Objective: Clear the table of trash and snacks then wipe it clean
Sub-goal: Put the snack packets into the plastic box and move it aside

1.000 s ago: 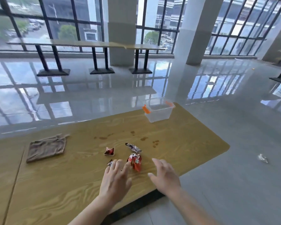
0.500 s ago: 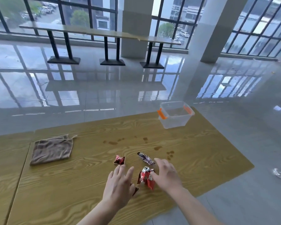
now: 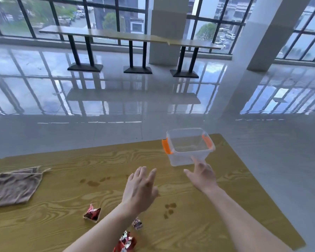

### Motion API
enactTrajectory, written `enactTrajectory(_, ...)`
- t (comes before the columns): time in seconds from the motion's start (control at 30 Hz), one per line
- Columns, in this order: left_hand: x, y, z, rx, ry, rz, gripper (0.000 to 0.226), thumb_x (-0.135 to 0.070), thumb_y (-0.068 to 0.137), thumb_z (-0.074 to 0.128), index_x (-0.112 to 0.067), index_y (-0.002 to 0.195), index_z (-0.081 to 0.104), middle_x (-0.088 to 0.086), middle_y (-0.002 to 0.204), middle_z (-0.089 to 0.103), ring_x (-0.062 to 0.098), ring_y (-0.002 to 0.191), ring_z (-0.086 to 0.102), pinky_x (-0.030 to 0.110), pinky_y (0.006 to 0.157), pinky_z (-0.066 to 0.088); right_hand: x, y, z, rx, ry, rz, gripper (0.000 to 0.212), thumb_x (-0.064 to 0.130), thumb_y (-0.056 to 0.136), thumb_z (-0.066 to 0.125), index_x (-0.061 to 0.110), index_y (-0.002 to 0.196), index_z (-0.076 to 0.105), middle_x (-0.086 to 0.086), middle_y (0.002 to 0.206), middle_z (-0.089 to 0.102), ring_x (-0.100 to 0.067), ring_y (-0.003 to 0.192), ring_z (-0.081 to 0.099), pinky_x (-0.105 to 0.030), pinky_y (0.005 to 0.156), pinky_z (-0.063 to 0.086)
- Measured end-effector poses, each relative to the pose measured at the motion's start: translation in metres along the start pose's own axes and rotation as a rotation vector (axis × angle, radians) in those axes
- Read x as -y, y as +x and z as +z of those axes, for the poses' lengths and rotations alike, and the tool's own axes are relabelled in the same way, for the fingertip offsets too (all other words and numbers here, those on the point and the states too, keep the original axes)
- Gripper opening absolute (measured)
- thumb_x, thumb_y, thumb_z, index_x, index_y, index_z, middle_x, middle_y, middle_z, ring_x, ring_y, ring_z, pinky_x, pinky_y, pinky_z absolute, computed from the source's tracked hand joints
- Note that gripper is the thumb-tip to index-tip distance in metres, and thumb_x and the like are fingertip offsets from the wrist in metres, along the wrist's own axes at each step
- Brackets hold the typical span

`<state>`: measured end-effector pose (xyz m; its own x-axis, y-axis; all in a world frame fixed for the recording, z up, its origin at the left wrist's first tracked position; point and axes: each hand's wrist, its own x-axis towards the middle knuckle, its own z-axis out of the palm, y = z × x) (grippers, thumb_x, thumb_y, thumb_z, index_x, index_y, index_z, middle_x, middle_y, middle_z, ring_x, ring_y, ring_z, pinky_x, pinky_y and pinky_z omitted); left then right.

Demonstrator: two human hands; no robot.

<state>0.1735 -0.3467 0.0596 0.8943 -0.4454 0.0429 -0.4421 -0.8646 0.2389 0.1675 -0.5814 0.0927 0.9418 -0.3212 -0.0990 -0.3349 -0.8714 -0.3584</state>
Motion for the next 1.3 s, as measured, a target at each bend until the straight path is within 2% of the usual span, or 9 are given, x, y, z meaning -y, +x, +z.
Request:
enactTrajectory(0.2,-0.050,0.090,0.002,-0.021,-0.052,-0.056,0.061,-0.042,0.094,0.049,-0.024,0.148,0.029,0.011,0.143,0.040,0.029,0.132,0.038,0.042,0.102,0.038,-0.043,0.083,-0.029,-0.075,0.057,-0.062,0.060,0.023,0.089,0.067,0.018,0.145,0.046,-0.005,0.160,0.032,-0.028,0.144,0.034,-0.044,0.108,0.042)
enactTrajectory(0.4,-0.075,0.161,0.012,0.018,-0.199,-0.191,0.058,-0.038,0.092,0.051,-0.019,0.143,0.030,0.008,0.128,0.045,0.029,0.119,0.044,0.043,0.089,0.048,-0.080,0.141,-0.032,-0.032,0.073,0.082,0.073,0.035,0.093,0.060,0.038,0.155,0.021,-0.006,0.155,0.030,-0.032,0.140,0.027,-0.047,0.107,0.039)
enactTrajectory(0.5,-0.074,0.185,0.018,0.062,-0.275,-0.301,0.072,-0.036,0.090,0.056,-0.020,0.150,0.020,0.008,0.129,0.044,0.029,0.120,0.044,0.044,0.093,0.047,-0.094,0.160,-0.025,0.017,0.061,0.123,0.071,0.037,0.094,0.059,0.030,0.153,0.021,-0.009,0.160,0.022,-0.034,0.143,0.023,-0.048,0.110,0.034)
enactTrajectory(0.63,-0.068,0.200,0.026,0.096,-0.352,-0.397,0.055,-0.029,0.087,0.057,-0.020,0.137,0.034,0.010,0.120,0.048,0.031,0.105,0.054,0.044,0.086,0.050,-0.103,0.176,-0.015,0.061,0.060,0.163,0.077,0.037,0.097,0.057,0.014,0.156,0.014,-0.013,0.161,0.023,-0.035,0.144,0.027,-0.047,0.115,0.030)
enactTrajectory(0.77,-0.066,0.205,0.034,0.095,-0.415,-0.408,0.055,-0.026,0.086,0.056,-0.023,0.137,0.035,0.008,0.119,0.050,0.030,0.097,0.057,0.040,0.080,0.049,-0.106,0.182,-0.009,0.076,0.085,0.178,0.076,0.032,0.098,0.055,0.014,0.157,0.011,-0.012,0.160,0.026,-0.035,0.142,0.032,-0.050,0.112,0.036)
enactTrajectory(0.93,-0.067,0.212,0.038,0.093,-0.460,-0.413,0.058,-0.019,0.083,0.055,-0.027,0.137,0.036,0.006,0.115,0.049,0.027,0.093,0.055,0.035,0.076,0.045,-0.104,0.190,-0.003,0.080,0.078,0.150,0.069,0.018,0.097,0.048,0.018,0.157,0.014,-0.009,0.160,0.027,-0.030,0.142,0.033,-0.044,0.115,0.033)
enactTrajectory(1.03,-0.067,0.216,0.039,0.082,-0.467,-0.420,0.051,-0.016,0.083,0.055,-0.024,0.130,0.040,0.005,0.111,0.050,0.026,0.091,0.055,0.036,0.076,0.046,-0.104,0.193,0.000,0.023,0.067,0.133,0.068,0.003,0.095,0.045,0.018,0.156,0.018,-0.009,0.154,0.038,-0.033,0.133,0.041,-0.045,0.107,0.039)
enactTrajectory(1.17,-0.065,0.220,0.040,0.064,-0.484,-0.428,0.049,-0.011,0.082,0.057,-0.022,0.127,0.043,0.005,0.111,0.053,0.026,0.092,0.056,0.037,0.077,0.047,-0.108,0.196,0.001,-0.042,0.073,0.107,0.057,-0.008,0.089,0.044,0.018,0.139,0.040,-0.010,0.133,0.057,-0.033,0.110,0.053,-0.041,0.080,0.044)
enactTrajectory(1.3,-0.062,0.218,0.038,0.035,-0.491,-0.415,0.050,-0.008,0.080,0.057,-0.020,0.126,0.044,0.003,0.111,0.057,0.024,0.092,0.054,0.036,0.075,0.045,-0.106,0.192,0.002,-0.096,0.075,0.097,0.054,-0.011,0.088,0.044,0.017,0.134,0.044,-0.009,0.128,0.061,-0.033,0.104,0.055,-0.040,0.075,0.042)
